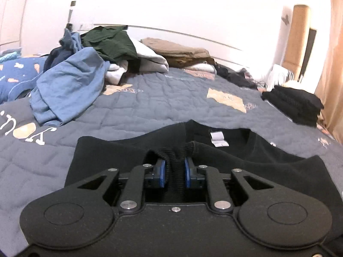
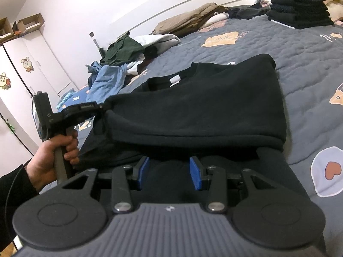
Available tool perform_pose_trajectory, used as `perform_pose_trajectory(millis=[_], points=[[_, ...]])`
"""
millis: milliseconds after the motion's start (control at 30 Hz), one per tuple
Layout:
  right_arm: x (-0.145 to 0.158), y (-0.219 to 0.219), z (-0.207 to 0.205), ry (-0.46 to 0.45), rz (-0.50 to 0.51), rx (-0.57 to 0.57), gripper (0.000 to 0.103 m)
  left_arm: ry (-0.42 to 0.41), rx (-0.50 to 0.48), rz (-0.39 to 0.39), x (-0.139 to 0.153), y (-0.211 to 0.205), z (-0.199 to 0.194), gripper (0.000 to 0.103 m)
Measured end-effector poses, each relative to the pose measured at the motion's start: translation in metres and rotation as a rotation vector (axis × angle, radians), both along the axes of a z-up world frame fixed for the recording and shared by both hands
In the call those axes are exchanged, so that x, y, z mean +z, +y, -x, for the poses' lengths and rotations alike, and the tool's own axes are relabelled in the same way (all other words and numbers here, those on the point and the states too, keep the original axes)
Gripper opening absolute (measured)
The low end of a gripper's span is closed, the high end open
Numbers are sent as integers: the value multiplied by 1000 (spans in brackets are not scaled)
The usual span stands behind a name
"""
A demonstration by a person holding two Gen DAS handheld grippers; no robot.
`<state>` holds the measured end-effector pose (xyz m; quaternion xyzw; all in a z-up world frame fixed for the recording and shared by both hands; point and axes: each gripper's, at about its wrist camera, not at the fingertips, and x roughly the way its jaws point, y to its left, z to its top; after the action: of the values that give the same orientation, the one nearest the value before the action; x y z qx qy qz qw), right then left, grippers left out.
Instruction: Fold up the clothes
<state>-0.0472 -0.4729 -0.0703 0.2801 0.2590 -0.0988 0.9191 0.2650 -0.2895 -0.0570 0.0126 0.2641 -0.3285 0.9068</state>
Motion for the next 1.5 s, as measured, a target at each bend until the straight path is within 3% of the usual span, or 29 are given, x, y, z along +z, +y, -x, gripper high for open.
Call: perform_pose_trajectory(millis=[67, 133, 200, 300, 433, 567, 700, 767, 900, 1133, 1233, 1333, 1467, 1500], points=[[-1, 1, -1, 3, 2, 1, 41, 45, 19, -122, -14, -10, -8, 38], [-1, 1, -1, 9, 4, 0, 41, 109, 70, -191, -27, -8, -15, 58], [-1, 0, -1, 9, 1, -1, 41, 120, 99, -93, -26, 14, -12, 63], [0, -1, 1, 1, -6, -2, 41, 206, 109, 10, -20, 47, -9, 62], [1, 1, 1, -4, -8, 3, 41, 222, 67, 117, -11, 79, 5, 59], [2, 2, 2, -7, 0, 4, 41, 207, 27, 69, -10, 66, 7, 57], [2, 0, 2, -8, 1, -16, 41, 269, 22, 47, -24, 49, -1, 55], [1, -3, 2, -5, -7, -26, 41, 255, 16, 26, -27, 47, 2, 35], [1, -8, 2, -1, -23, -39, 41, 260, -8, 31, -29, 67, 9, 10], [2, -12, 4, -3, -25, -48, 41, 234, -15, -10, -24, 81, 23, 8], [2, -15, 6, 2, -25, -64, 41, 194, 11, 12, -15, 86, 29, 8], [5, -24, 8, 2, -10, -89, 41, 222, 25, 33, -10, 95, 28, 8], [12, -45, 17, -7, 26, -153, 41, 267, 38, -54, -9, 96, 28, 16], [13, -52, 19, -13, 28, -170, 41, 243, 51, -19, -3, 102, 32, 16]])
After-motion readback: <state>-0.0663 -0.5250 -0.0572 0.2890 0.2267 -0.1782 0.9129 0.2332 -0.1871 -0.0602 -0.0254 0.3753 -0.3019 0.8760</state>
